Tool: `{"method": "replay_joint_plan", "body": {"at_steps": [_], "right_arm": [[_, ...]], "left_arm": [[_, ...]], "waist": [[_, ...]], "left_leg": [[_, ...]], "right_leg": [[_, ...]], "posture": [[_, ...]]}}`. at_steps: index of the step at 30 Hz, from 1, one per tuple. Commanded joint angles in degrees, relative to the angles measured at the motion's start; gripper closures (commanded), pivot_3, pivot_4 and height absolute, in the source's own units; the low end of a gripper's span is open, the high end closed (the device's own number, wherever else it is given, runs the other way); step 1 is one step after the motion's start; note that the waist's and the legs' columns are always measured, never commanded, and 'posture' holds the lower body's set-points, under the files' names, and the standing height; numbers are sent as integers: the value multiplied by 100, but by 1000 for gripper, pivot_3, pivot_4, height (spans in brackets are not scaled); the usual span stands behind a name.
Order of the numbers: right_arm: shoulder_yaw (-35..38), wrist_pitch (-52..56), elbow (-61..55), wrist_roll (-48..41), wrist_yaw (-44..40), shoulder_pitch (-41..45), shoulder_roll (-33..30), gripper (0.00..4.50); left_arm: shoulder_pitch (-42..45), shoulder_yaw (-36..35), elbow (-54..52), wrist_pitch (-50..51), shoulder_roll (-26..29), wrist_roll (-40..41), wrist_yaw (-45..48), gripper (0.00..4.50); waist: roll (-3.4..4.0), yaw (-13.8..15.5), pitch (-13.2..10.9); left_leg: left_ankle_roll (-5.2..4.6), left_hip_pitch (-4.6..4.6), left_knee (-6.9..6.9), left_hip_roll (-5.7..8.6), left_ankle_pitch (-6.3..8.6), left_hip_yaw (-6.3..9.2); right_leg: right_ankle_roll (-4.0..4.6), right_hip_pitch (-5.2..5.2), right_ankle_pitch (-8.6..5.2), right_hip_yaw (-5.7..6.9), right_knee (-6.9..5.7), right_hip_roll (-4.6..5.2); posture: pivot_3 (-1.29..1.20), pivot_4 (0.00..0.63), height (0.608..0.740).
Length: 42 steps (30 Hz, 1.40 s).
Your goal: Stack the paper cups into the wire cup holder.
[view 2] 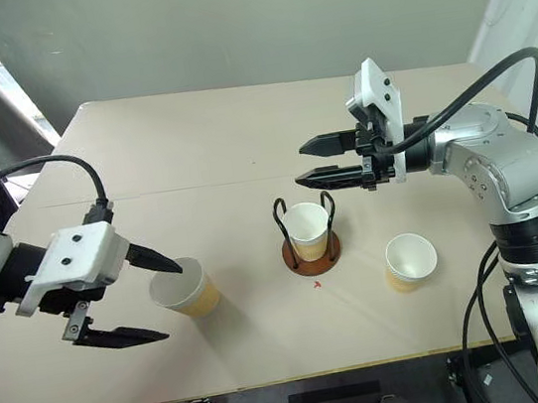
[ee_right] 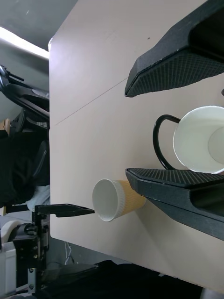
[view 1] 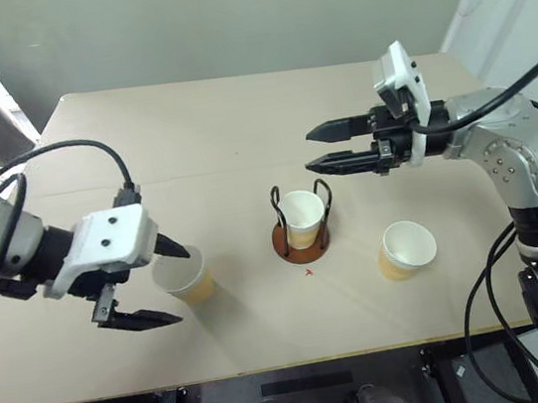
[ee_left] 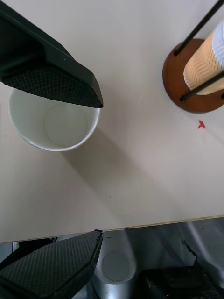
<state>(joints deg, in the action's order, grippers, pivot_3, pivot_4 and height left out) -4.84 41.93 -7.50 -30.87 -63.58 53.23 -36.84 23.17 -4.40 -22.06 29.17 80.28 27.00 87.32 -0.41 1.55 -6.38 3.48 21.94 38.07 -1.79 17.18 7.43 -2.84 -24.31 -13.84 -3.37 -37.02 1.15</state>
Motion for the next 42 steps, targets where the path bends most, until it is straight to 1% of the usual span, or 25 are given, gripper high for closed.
{"method": "replay_joint_plan", "body": {"at_steps": [1, 5, 10, 12, 17, 19, 23, 27, 30, 37, 40, 41, 42], "right_arm": [[123, -22, -209, -66, -15, 35, -110, 2135], [133, -6, -234, -84, -7, 19, -142, 2135], [112, -55, -240, -39, -27, -1, -183, 2135], [118, -130, -254, -18, -66, -62, -223, 2135], [296, -424, -299, -103, -546, -470, -647, 2135], [332, -510, -332, -150, -671, -574, -750, 2135], [504, -1169, -423, -134, -1092, -984, -933, 2135], [462, -1367, -384, -71, -1110, -1017, -945, 2135], [454, -1389, -396, -105, -1105, -1033, -954, 2086], [419, -1402, -370, -123, -1160, -1025, -945, 2086], [396, -1428, -345, -124, -1227, -1017, -934, 2086], [396, -1473, -341, -124, -1266, -1031, -925, 2086], [396, -1507, -339, -124, -1293, -1043, -919, 2086]], "left_arm": [[-286, -37, 186, -410, 75, -357, 13, 0], [-590, -20, 618, -1086, 160, -916, -2, 0], [-770, 37, 919, -1534, 22, -1216, -90, 0], [-839, 68, 886, -1540, -102, -1236, -173, 0], [-868, 217, 759, -1433, -457, -1250, -358, 0], [-853, 253, 754, -1412, -510, -1256, -373, 0], [-779, 403, 848, -1512, -642, -1305, -356, 0], [-670, 546, 1009, -1671, -744, -1411, -330, 0], [-640, 605, 1051, -1741, -795, -1425, -290, 580], [-481, 700, 1259, -1855, -878, -1473, -246, 3053], [-357, 729, 1360, -1867, -939, -1484, -208, 4278], [-304, 735, 1392, -1851, -967, -1470, -193, 4473], [-266, 740, 1414, -1840, -988, -1462, -181, 4473]], "waist": [[0, -5, 0], [0, -7, 0], [0, -7, 0], [0, -4, 0], [-1, 8, 1], [-1, 2, 1], [-1, -1, 1], [-2, -2, 1], [-2, -3, 1], [-2, -5, 1], [-2, -6, 1], [-2, -6, 1], [-2, -6, 1]], "left_leg": [[0, 0, 0, 0, 0, 0], [1, 0, -2, -2, 1, 0], [1, 1, -1, -1, 2, 1], [1, 1, -1, 0, 2, 0], [3, 4, 0, 0, 4, 1], [4, 4, -1, 0, 4, -1], [5, 1, -3, -1, 5, -3], [5, -2, 0, -1, 5, -5], [5, -3, 0, -2, 4, -3], [5, -2, 1, -1, 4, -3], [5, -2, 1, -1, 4, -3], [5, -2, 1, -1, 4, -3], [5, -2, 2, -1, 4, -3]], "right_leg": [[0, -1, 0, 0, 0, 0], [2, -3, -1, 0, -2, 0], [4, -3, -2, 1, -2, 0], [4, -3, -2, 1, -2, 0], [4, -1, -2, 3, -5, 2], [4, 0, -2, 2, -8, 2], [4, -1, -2, 2, -10, 1], [4, -1, -2, 0, -10, 1], [4, -1, -2, 1, -11, 0], [4, -1, -2, 1, -10, 1], [4, -1, -2, 2, -11, 1], [4, 0, -2, 2, -10, 1], [4, 0, -2, 1, -10, 1]], "posture": [[0, 150, 740], [0, 150, 740], [0, 150, 740], [0, 150, 740], [0, 150, 740], [0, 150, 740], [0, 150, 740], [0, 150, 740], [0, 150, 740], [0, 150, 740], [0, 150, 740], [0, 150, 740], [0, 150, 740]]}}
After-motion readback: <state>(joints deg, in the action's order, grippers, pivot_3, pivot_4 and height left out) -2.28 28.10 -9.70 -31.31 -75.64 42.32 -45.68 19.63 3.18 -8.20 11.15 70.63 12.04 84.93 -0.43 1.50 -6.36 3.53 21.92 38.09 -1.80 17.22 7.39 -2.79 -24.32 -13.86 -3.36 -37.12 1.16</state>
